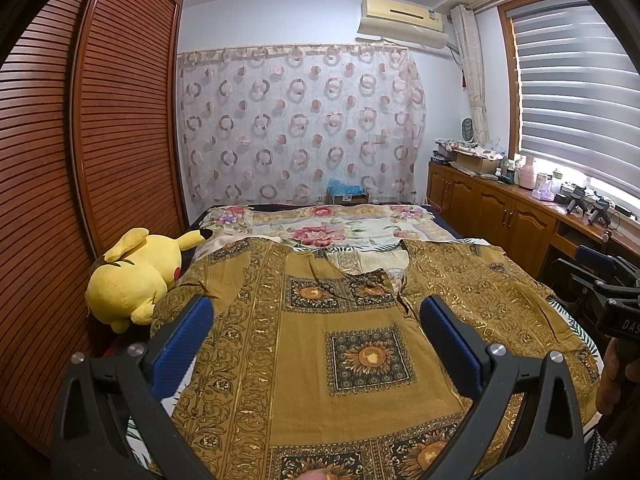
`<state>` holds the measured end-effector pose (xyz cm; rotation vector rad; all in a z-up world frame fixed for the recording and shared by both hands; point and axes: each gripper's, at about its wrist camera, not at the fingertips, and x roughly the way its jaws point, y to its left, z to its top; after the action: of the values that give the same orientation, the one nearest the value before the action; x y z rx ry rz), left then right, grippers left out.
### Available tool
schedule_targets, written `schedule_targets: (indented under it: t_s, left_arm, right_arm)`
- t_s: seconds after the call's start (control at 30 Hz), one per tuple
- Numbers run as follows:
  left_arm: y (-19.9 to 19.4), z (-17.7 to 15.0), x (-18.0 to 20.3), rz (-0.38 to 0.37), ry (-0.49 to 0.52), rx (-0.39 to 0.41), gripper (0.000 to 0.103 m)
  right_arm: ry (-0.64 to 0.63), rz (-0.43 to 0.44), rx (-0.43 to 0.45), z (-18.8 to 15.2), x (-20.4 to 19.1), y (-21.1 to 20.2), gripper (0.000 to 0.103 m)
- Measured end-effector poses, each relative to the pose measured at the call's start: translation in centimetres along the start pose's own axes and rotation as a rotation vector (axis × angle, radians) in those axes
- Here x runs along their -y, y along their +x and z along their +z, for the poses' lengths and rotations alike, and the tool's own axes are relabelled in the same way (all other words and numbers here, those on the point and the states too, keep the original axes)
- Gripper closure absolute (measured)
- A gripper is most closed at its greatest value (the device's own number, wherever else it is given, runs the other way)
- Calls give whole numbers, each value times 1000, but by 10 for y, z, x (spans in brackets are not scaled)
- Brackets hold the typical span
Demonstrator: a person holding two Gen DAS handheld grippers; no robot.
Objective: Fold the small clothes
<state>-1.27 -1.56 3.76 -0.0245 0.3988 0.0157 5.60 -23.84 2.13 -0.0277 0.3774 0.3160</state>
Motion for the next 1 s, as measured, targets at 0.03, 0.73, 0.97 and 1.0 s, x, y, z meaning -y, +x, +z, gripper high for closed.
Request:
schedule_targets:
  t_s: [0.03,0.73,0.97,1.0]
  left_arm:
    - [-1,1,0,3,1,0,0]
    - [24,-4,-30,33,-9,-77,0]
    - [40,-27,-59,45,-1,-107,0]
    - [44,-29,-64,48,-4,-117,0]
  right_arm:
    - [-1,0,0,0,0,0,3]
    - [-36,68,-70,-10,-27,29,3]
    - [-79,95,-115,-16,-34,51,3]
    - [-86,101,-120,-17,-36,54,3]
